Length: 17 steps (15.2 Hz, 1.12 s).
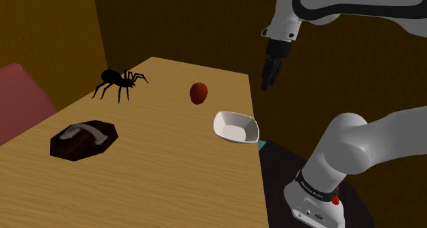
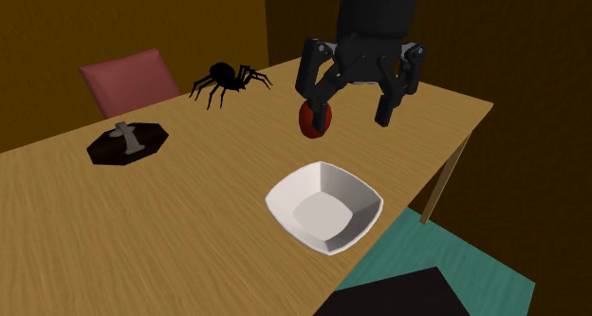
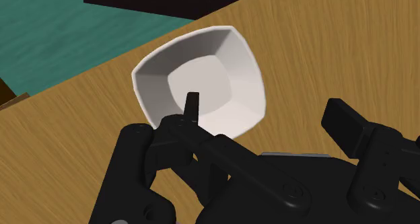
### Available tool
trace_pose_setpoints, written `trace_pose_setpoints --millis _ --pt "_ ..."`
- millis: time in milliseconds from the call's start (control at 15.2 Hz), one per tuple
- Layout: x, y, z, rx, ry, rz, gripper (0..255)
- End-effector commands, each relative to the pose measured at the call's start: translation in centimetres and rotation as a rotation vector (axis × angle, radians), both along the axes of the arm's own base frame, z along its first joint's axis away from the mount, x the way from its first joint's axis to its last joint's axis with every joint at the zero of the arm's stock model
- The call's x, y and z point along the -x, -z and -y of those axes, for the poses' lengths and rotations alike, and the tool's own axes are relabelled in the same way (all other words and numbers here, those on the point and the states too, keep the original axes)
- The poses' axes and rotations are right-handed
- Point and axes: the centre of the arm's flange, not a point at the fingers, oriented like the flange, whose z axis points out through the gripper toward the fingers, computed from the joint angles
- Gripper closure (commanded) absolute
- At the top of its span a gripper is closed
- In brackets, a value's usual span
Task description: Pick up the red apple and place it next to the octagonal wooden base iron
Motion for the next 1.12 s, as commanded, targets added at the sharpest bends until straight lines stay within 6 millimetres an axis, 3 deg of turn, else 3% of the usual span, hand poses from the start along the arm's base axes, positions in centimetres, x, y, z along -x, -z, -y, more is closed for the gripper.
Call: trace_pose_setpoints --millis 0,1056 --pt "0.0 0.0 0.0 0.0 0.0 0.0 0" --pt "-19.3 5.6 4.2 0.009 -0.018 0.04 0"
